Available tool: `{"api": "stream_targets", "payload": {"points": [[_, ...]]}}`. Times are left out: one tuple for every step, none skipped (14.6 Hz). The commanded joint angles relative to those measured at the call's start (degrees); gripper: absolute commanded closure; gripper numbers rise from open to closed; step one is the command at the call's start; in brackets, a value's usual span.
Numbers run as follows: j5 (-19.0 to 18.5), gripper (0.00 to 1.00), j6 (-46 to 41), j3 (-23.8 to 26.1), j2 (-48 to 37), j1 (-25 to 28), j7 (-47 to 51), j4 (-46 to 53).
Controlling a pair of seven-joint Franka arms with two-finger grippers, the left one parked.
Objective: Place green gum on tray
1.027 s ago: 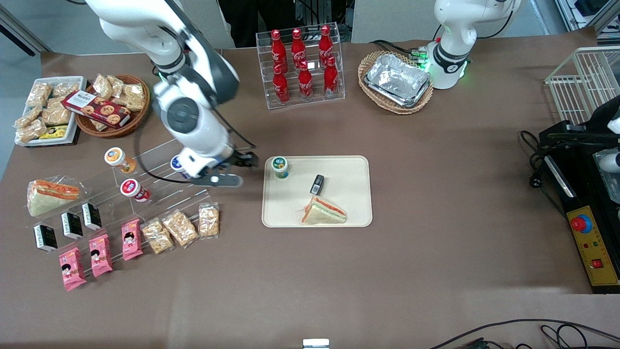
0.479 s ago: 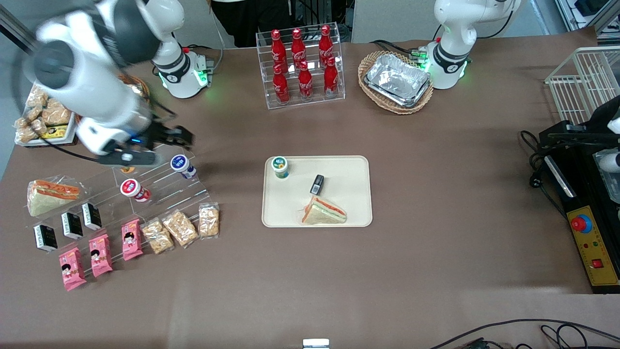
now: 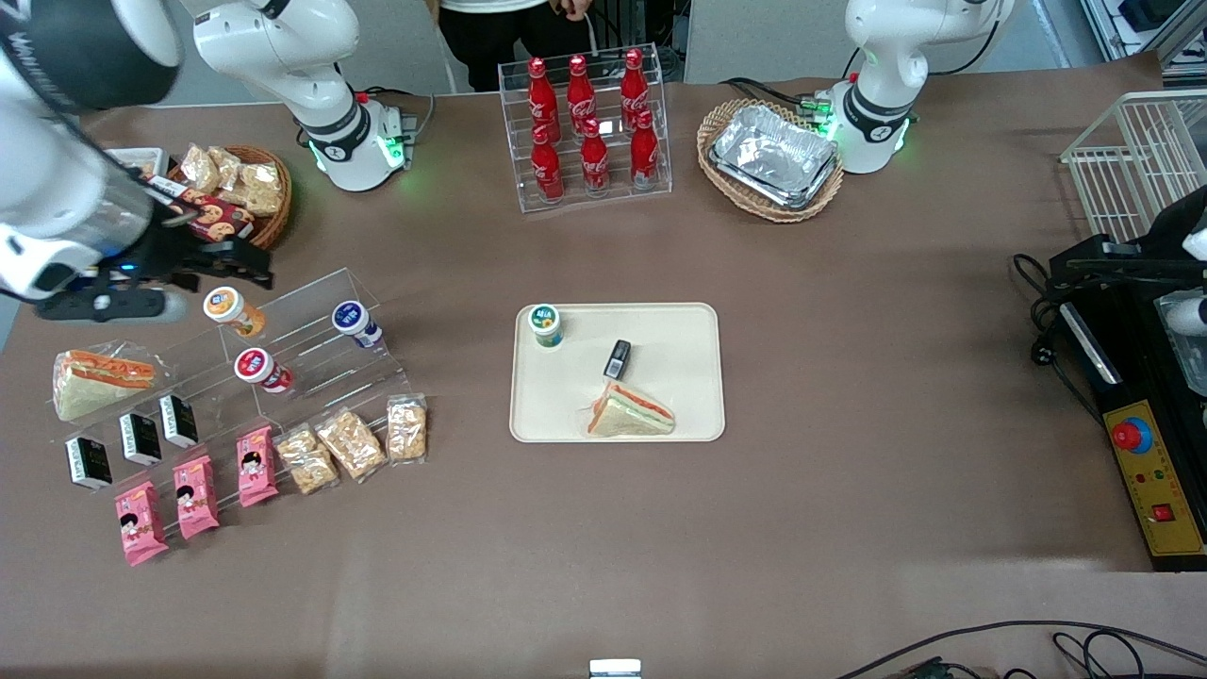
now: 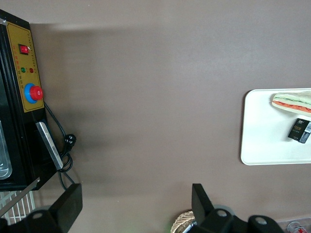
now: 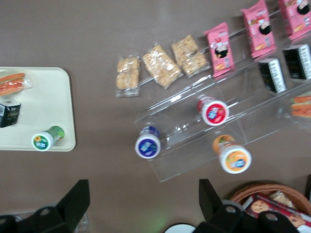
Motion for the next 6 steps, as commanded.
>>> {"api": "stream_targets", "payload": {"points": [[0.4,0.0,-3.8,-5.1,1.5,0.0,-6.8,5.1],[0.4,0.0,-3.9,-6.2,1.5,0.0,-7.5,5.7],[0.4,0.0,-3.9,-6.9,1.5,0.0,-7.6,5.9],[0.2,0.0,-3.9,-7.1,1.4,0.0,-7.6,5.9],[-0.1,0.0,-3.9,-7.1,1.4,0.0,-7.6,5.9],[-0.1,0.0,-3.9,-7.1,1.4,0.0,-7.6,5.9]]}}
